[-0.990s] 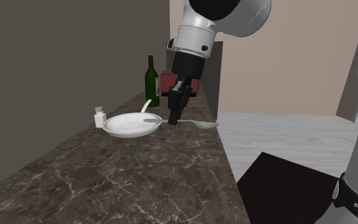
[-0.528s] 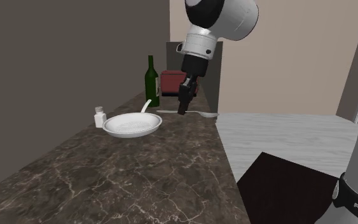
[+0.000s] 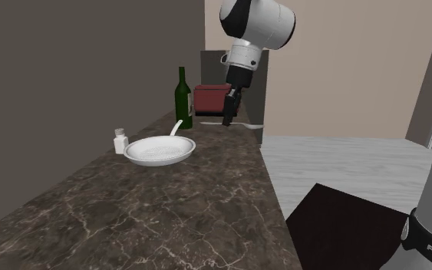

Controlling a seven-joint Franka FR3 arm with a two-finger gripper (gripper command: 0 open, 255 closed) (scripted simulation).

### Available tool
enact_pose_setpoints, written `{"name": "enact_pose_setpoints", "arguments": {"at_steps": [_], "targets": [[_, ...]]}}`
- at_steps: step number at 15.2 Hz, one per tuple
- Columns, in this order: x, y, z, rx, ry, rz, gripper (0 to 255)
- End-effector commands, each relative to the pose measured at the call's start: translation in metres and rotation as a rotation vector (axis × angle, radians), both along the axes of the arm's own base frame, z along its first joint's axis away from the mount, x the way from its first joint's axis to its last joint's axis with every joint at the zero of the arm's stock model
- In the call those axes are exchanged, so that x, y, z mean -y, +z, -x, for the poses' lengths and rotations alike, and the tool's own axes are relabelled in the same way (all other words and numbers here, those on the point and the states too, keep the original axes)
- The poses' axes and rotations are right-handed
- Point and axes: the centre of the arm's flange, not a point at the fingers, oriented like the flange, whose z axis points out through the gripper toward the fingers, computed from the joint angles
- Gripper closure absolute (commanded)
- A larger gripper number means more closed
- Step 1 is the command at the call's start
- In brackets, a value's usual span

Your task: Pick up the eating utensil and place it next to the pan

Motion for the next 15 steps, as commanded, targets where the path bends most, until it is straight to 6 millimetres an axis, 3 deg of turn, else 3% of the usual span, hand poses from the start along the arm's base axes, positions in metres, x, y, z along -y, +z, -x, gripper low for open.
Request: {"name": "enact_pose_setpoints", "arguments": {"at_steps": [1, 15], "targets": [[0.017, -0.007, -0.006, 0.001, 0.003, 0.001, 255], [0.017, -0.081, -0.006, 0.001, 0.003, 0.001, 255]]}}
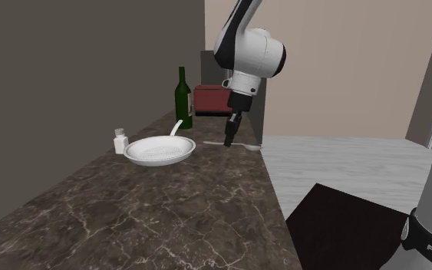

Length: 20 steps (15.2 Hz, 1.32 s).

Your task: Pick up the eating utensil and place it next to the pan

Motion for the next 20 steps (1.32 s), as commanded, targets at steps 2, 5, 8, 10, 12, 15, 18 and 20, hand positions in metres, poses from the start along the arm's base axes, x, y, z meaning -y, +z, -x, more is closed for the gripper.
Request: {"name": "enact_pose_setpoints", "arguments": {"at_steps": [2, 5, 8, 10, 12, 15, 18, 20], "targets": [[0.001, -0.016, 0.000, 0.000, 0.000, 0.000, 255], [0.001, -0.032, 0.000, 0.000, 0.000, 0.000, 255], [0.001, -0.047, 0.000, 0.000, 0.000, 0.000, 255], [0.001, -0.047, 0.000, 0.000, 0.000, 0.000, 255], [0.001, -0.047, 0.000, 0.000, 0.000, 0.000, 255], [0.001, -0.047, 0.000, 0.000, 0.000, 0.000, 255], [0.001, -0.047, 0.000, 0.000, 0.000, 0.000, 0], [0.001, -0.047, 0.000, 0.000, 0.000, 0.000, 0]]}}
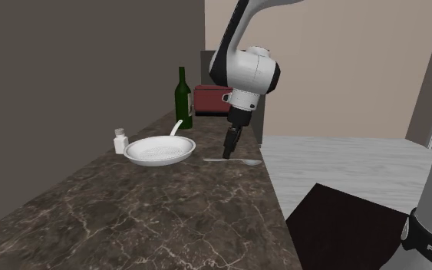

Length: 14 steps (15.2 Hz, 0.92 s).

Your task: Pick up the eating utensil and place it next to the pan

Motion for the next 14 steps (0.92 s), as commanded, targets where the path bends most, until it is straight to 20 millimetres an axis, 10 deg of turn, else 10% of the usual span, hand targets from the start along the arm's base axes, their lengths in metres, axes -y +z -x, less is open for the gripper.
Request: {"name": "enact_pose_setpoints", "arguments": {"at_steps": [1, 6, 14], "targets": [[0.000, 0.000, 0.000, 0.000, 0.000, 0.000, 0], [0.010, 0.048, 0.007, 0.000, 0.000, 0.000, 0], [0.010, 0.048, 0.007, 0.000, 0.000, 0.000, 0]]}}
